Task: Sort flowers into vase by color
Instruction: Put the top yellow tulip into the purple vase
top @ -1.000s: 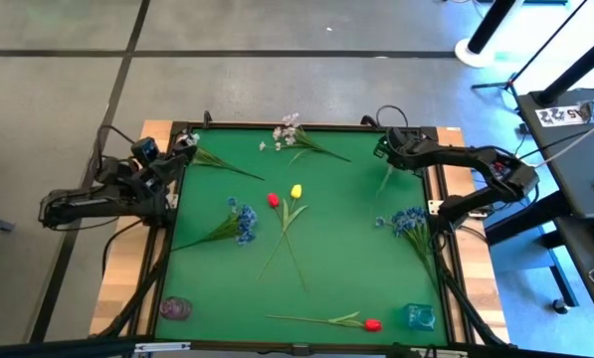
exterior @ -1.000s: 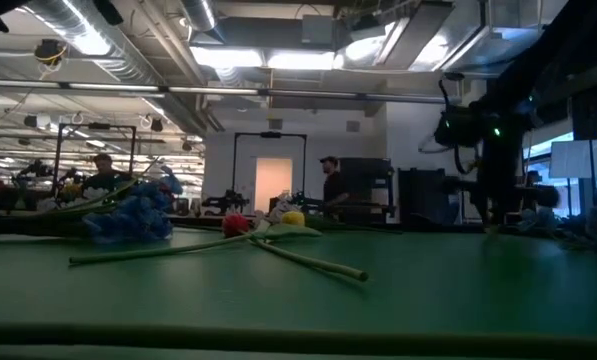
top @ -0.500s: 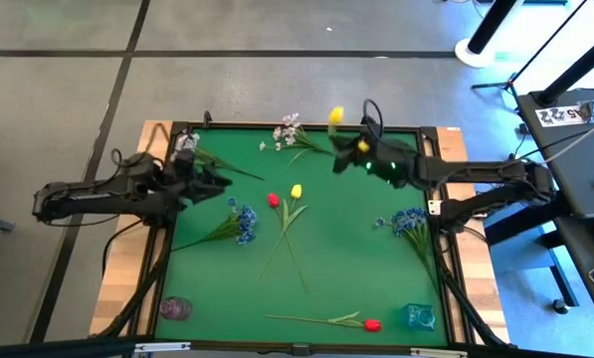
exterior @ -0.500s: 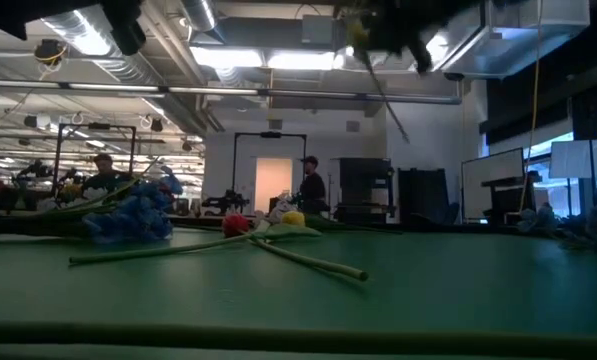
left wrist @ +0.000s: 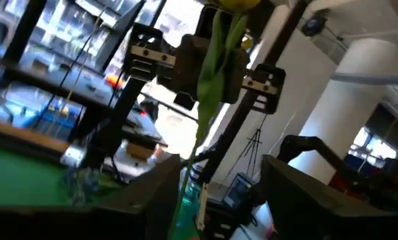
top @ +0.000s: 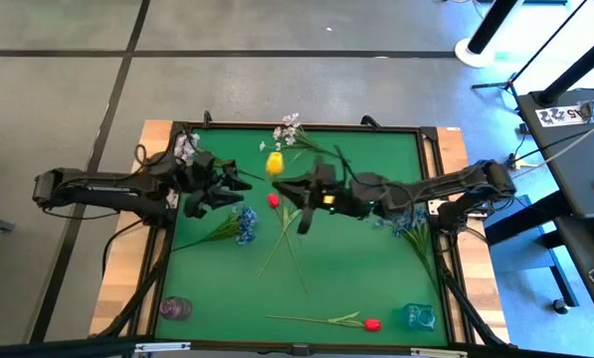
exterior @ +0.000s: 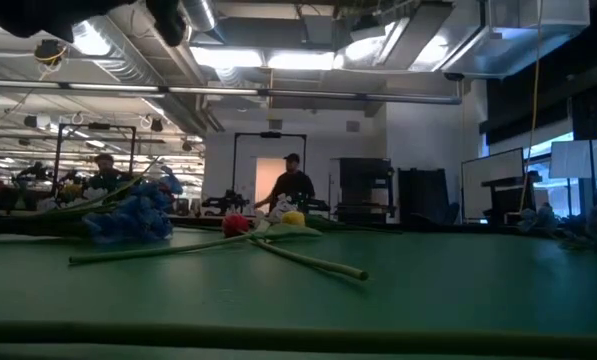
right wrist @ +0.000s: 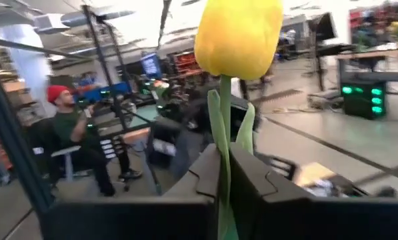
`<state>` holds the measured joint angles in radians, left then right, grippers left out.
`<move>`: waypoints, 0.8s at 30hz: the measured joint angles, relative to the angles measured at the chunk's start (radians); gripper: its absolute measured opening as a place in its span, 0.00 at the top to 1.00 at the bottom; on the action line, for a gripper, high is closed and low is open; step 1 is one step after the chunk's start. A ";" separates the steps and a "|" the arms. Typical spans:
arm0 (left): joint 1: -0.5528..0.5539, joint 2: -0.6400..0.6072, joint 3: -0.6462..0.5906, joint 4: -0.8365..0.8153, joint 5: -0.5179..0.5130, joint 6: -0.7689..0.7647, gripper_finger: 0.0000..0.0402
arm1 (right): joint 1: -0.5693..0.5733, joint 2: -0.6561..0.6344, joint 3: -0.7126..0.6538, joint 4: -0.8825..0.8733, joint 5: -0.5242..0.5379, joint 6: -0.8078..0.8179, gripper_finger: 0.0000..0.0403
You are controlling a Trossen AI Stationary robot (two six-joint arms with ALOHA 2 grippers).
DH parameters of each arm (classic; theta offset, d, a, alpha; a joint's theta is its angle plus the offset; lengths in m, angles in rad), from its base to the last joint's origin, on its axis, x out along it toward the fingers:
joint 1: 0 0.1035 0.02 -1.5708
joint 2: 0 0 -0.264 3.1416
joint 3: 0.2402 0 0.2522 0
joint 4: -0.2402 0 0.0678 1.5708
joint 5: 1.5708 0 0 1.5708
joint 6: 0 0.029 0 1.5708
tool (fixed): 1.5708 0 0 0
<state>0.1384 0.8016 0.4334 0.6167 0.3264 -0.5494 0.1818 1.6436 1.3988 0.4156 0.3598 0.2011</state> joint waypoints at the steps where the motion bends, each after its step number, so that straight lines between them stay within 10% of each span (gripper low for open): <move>1: -0.014 0.014 0.000 0.011 -0.029 0.035 0.50 | -0.004 0.022 0.031 0.003 -0.011 -0.002 0.97; 24: -0.195 0.299 0.265 0.044 -0.365 0.252 0.52 | -0.012 0.078 0.110 -0.018 -0.064 -0.134 0.95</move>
<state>-0.0563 1.1004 0.6989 0.6609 -0.0382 -0.2973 0.1699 1.7214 1.5085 0.3977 0.2954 0.0670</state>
